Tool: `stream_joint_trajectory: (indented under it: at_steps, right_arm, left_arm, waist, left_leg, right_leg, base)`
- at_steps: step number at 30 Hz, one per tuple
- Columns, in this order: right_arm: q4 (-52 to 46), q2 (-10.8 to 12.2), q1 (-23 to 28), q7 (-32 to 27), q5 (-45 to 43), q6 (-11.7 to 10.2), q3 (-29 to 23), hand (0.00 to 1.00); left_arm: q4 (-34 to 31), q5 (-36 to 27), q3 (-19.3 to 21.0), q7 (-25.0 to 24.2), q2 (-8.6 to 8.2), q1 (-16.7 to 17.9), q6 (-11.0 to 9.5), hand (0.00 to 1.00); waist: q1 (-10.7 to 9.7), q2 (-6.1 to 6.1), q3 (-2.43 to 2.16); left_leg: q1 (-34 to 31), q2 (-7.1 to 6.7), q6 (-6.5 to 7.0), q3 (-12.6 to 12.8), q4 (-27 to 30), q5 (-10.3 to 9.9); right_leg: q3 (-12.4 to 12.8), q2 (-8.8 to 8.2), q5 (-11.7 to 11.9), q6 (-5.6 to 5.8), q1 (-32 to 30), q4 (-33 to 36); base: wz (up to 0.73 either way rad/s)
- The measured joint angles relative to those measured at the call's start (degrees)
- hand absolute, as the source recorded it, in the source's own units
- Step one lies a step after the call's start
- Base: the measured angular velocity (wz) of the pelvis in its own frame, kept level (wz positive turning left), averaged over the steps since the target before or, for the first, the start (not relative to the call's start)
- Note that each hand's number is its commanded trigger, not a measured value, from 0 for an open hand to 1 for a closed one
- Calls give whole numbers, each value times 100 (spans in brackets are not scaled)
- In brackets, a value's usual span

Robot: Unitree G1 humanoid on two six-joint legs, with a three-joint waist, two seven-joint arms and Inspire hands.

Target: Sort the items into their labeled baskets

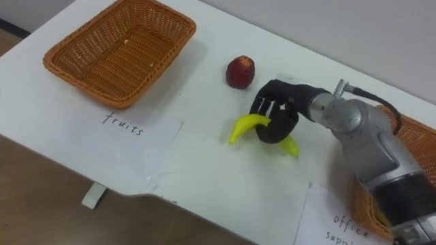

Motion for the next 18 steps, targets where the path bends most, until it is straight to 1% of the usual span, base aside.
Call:
stream_joint_trajectory:
  at_steps: [1,3,4,5,7,9,13,14,15,17,18]
  right_arm:
    - [-55,25,28,-1,-2,37,-102,100]
    - [-121,48,87,-15,-70,44,-225,100]
    - [-142,62,104,-15,-140,45,-235,100]
    - [-163,65,123,-15,-174,46,-262,100]
    - [-227,120,225,-19,-181,48,-412,100]
    - [-237,140,235,-42,-198,66,-433,100]
    - [-340,151,242,-73,-155,86,-448,100]
    - [-470,157,241,-73,-165,90,-460,100]
    - [-550,159,241,-74,-163,89,-483,100]
    - [-767,201,242,-93,-149,90,-640,100]
    - [-790,204,242,-131,-134,90,-669,100]
  left_arm:
    - [-63,0,55,-2,-16,56,20,0]
    - [-120,-7,154,-4,-71,96,34,0]
    - [-202,-12,196,-4,-112,156,54,0]
    - [-243,-12,201,-5,-145,172,61,0]
    - [-256,-12,201,-14,-184,180,63,0]
    - [-265,-12,203,-31,-197,206,65,0]
    - [-280,-48,197,-28,-209,231,69,0]
    - [-284,-48,201,-6,-233,256,71,0]
    - [-283,-48,203,12,-251,270,79,0]
    - [-283,-48,206,110,-339,292,107,0]
    - [-283,-48,205,128,-359,295,112,0]
  waist:
    - [-2,11,-21]
    - [10,30,-32]
    - [-2,32,-73]
    - [-13,31,-82]
    - [-15,37,-77]
    - [-17,50,-78]
    - [-104,91,-58]
    - [-125,115,-63]
    - [-145,110,-68]
    - [-159,148,-60]
    - [-151,152,-63]
  left_leg:
    - [24,-2,0,-9,-2,0]
    - [92,-5,0,-17,-22,0]
    - [105,-6,0,-9,-26,0]
    - [120,-9,1,-14,-22,1]
    - [169,-14,6,-15,-22,3]
    - [198,-15,6,-16,-31,3]
    - [254,-13,6,-10,-46,3]
    - [264,-13,7,-1,-77,4]
    - [265,-14,13,-2,-80,8]
    - [277,-14,13,19,-82,15]
    - [282,-13,14,25,-84,18]
  right_leg:
    - [-13,-2,0,0,34,2]
    - [-13,-4,-2,3,92,3]
    - [-7,-9,-2,4,94,6]
    - [-4,-13,-2,4,113,5]
    - [-7,-18,-2,4,176,3]
    - [-1,-19,-5,9,224,7]
    - [4,-15,-6,10,282,11]
    - [4,-14,-6,10,286,10]
    - [-4,-15,-6,10,287,10]
    - [-8,-14,-6,10,293,12]
    - [-9,-14,-6,10,295,12]
  base:
    - [7]
    - [3]
    - [0]
    - [0]
    - [2]
    - [0]
    - [-1]
    - [-5]
    - [-3]
    - [-3]
    - [0]
